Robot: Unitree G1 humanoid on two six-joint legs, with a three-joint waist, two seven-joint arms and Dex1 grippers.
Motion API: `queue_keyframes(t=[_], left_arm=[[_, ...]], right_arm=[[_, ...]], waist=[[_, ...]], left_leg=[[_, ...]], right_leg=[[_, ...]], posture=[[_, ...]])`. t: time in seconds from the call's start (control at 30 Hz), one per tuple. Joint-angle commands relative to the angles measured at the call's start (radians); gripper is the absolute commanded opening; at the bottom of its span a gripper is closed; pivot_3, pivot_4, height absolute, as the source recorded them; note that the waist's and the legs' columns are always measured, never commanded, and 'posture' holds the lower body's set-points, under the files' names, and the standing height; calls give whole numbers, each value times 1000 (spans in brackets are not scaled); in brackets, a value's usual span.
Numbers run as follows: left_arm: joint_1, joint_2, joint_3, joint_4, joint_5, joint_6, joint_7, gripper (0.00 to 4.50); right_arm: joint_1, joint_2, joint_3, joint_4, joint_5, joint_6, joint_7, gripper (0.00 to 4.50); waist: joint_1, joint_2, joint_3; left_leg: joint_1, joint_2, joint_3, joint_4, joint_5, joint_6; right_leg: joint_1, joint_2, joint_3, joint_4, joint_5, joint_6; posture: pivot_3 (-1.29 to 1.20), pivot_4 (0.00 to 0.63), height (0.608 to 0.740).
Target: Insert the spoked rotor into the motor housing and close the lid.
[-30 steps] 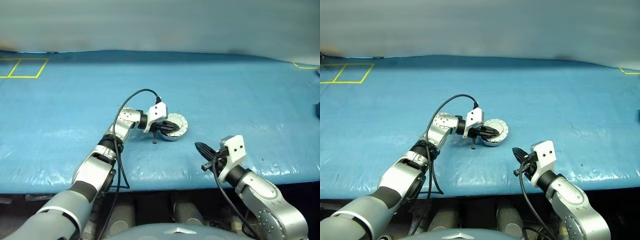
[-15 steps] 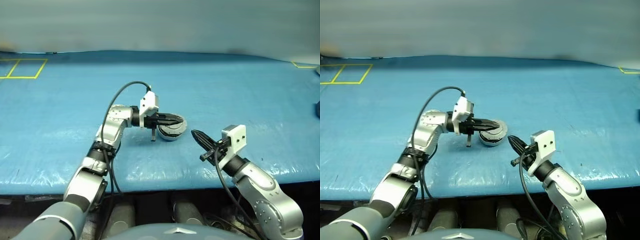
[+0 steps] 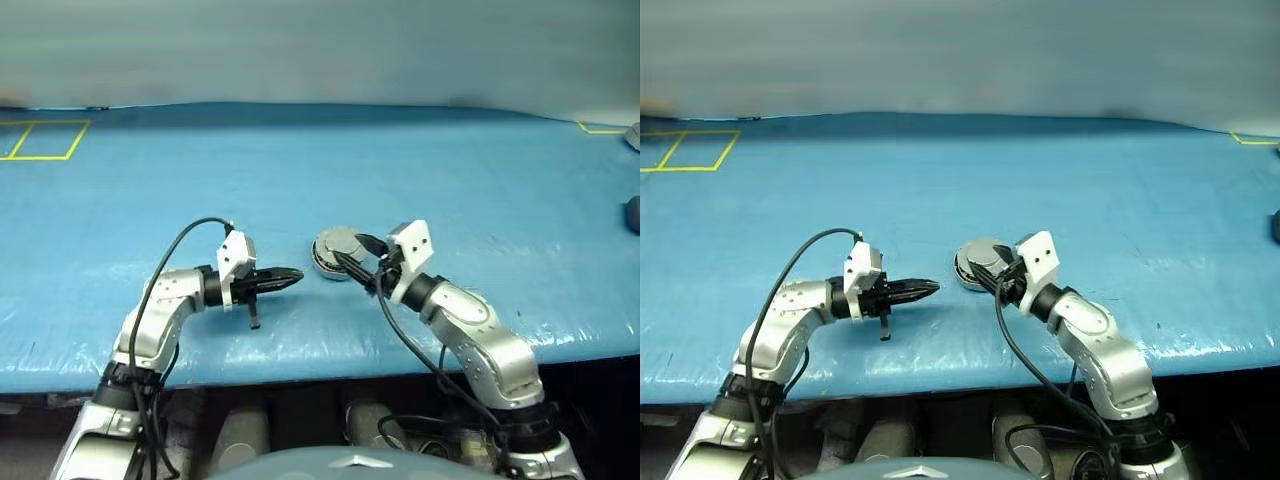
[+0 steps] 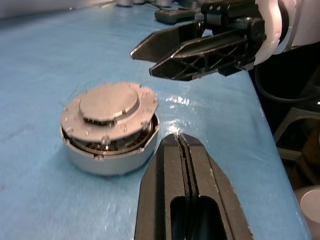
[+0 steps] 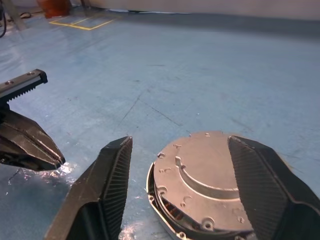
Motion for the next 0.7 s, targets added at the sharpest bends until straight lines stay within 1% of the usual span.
queue_keyframes(t=[0.03,0.13,0.27,0.33,0.5,0.53,0.57,0.7], left_arm=[[46,-4,12,-92,-2,-26,57,0],[92,2,3,-117,14,-45,86,0],[127,3,-5,-148,11,-48,110,0],[136,-10,0,-150,3,-44,132,0],[136,-15,11,-150,-14,-35,163,0],[133,-15,9,-147,-12,-37,166,0],[130,-10,2,-142,-6,-43,162,0],[113,-9,-11,-133,-3,-42,157,0]], right_arm=[[-64,-5,5,88,-23,-35,44,4265],[-111,-10,14,155,-61,-57,56,4265],[-144,-22,18,196,-89,-67,84,4265],[-159,-31,24,243,-134,-55,59,4265],[-151,-55,79,270,-196,-70,104,4265],[-148,-57,85,271,-208,-77,107,4265],[-146,-52,87,279,-217,-77,100,4392],[-138,-44,93,295,-245,-89,94,4392]], waist=[[2,0,0],[2,0,0],[2,0,0],[2,0,0],[-2,0,0],[-3,0,0],[-4,0,0],[-6,0,0]], left_leg=[[0,0,0,0,0,0],[0,-1,1,0,0,0],[-1,-1,1,0,0,0],[0,-1,1,0,0,0],[0,-1,1,0,0,0],[0,-1,1,0,0,0],[0,-1,1,0,0,0],[2,-1,1,0,0,0]], right_leg=[[0,0,0,0,0,0],[0,-2,0,-1,0,0],[-1,-2,0,-1,0,0],[0,-2,0,0,0,0],[0,-2,0,0,0,0],[0,-2,0,0,0,0],[0,-2,0,0,0,0],[1,-2,0,0,0,0]], posture=[[0,150,740],[0,150,740],[0,150,740],[0,150,740],[0,150,740],[0,150,740],[0,150,740],[0,150,740]])
